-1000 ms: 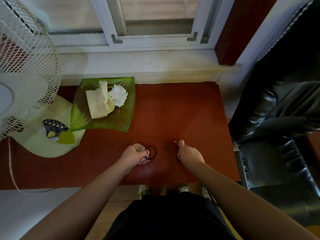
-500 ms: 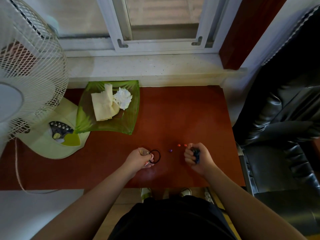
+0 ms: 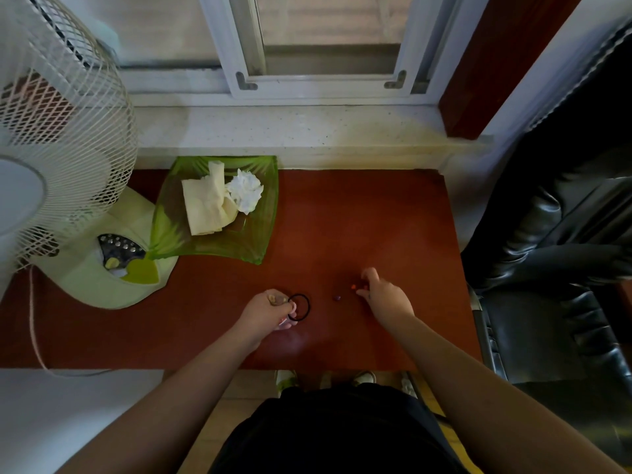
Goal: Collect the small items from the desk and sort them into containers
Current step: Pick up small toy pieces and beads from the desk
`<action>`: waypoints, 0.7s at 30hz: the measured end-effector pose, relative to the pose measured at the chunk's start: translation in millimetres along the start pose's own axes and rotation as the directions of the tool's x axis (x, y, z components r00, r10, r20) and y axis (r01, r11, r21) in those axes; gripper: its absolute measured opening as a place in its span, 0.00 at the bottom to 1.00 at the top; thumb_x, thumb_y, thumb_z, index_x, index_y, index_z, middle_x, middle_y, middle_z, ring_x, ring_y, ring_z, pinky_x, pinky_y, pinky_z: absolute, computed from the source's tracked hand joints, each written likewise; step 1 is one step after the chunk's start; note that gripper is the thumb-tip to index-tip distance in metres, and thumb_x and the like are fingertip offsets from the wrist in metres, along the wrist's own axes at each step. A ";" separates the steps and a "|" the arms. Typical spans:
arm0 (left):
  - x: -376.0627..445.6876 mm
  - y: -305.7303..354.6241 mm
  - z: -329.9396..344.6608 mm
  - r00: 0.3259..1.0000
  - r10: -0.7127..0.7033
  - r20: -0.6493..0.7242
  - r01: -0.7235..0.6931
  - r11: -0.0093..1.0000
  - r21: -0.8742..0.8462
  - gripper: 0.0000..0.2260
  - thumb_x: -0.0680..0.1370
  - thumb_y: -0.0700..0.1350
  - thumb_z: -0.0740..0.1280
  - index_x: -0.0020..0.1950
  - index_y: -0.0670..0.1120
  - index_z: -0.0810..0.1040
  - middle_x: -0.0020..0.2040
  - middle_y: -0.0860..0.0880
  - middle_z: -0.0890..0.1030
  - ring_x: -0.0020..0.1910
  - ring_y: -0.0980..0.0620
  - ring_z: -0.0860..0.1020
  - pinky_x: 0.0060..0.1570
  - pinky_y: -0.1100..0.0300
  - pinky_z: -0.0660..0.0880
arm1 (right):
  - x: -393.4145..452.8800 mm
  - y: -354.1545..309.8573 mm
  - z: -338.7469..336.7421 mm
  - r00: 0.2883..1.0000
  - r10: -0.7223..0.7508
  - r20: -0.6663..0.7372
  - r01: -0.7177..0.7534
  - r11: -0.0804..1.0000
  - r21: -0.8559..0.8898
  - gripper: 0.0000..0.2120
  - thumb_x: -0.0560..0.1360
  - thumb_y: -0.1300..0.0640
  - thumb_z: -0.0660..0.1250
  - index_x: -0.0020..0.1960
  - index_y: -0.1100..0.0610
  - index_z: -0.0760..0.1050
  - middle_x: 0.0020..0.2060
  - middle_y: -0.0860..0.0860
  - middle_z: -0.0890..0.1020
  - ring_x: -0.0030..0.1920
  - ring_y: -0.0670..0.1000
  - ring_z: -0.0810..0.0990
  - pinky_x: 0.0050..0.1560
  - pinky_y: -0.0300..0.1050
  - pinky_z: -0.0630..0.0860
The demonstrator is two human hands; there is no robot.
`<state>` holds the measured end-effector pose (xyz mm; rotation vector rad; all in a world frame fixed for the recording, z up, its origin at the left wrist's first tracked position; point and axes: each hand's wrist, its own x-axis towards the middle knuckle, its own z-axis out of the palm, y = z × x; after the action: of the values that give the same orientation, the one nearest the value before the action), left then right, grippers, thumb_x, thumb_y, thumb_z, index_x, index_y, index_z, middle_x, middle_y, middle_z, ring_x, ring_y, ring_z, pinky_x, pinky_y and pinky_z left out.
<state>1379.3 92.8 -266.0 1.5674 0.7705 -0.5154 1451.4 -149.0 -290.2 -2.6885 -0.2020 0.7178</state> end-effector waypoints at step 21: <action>4.4 9.9 7.6 1.000 -0.005 0.012 0.005 1.000 -0.008 0.02 0.76 0.36 0.67 0.46 0.41 0.76 0.37 0.43 0.81 0.32 0.52 0.82 0.33 0.64 0.79 | -7.5 -0.4 -13.3 0.942 0.067 0.330 -0.318 -0.144 0.937 0.17 0.81 0.50 0.58 0.36 0.57 0.68 0.31 0.51 0.71 0.25 0.46 0.63 0.24 0.39 0.59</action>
<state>1390.3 85.9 -263.4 1.5547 0.7666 -0.5240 1451.6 -154.3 -275.8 -1.0288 0.5794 0.7005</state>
